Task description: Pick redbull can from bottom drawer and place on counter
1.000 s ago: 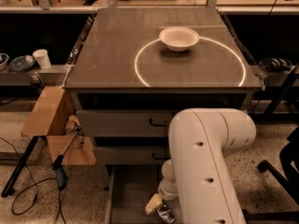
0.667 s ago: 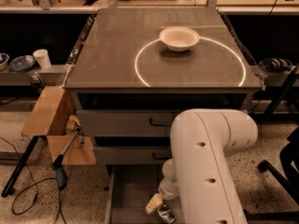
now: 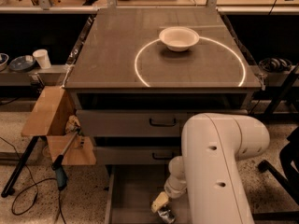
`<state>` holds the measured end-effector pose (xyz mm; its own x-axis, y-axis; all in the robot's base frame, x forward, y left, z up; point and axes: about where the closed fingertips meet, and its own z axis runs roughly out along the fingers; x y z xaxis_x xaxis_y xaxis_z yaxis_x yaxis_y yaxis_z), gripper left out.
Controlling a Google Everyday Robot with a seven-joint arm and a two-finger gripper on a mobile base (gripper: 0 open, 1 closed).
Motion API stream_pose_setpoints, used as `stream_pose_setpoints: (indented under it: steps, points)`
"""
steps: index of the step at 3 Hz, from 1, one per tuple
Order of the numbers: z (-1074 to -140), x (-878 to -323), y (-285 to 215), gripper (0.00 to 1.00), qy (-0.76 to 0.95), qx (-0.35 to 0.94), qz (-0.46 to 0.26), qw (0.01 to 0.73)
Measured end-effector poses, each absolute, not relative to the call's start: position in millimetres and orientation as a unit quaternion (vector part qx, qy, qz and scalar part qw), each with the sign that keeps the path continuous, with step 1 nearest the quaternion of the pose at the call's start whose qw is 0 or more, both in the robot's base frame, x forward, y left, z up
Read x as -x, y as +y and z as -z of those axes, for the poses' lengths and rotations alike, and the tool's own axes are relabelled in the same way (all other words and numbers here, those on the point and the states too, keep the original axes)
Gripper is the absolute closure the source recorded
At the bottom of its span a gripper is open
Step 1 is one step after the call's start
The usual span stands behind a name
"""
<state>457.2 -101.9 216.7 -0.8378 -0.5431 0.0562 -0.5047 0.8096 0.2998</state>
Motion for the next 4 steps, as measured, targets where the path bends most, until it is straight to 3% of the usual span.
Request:
stream_pose_setpoints:
  steps: [4]
  points:
    - [-174, -442, -130, 0.00, -0.975, -0.194, 0.103, 0.016]
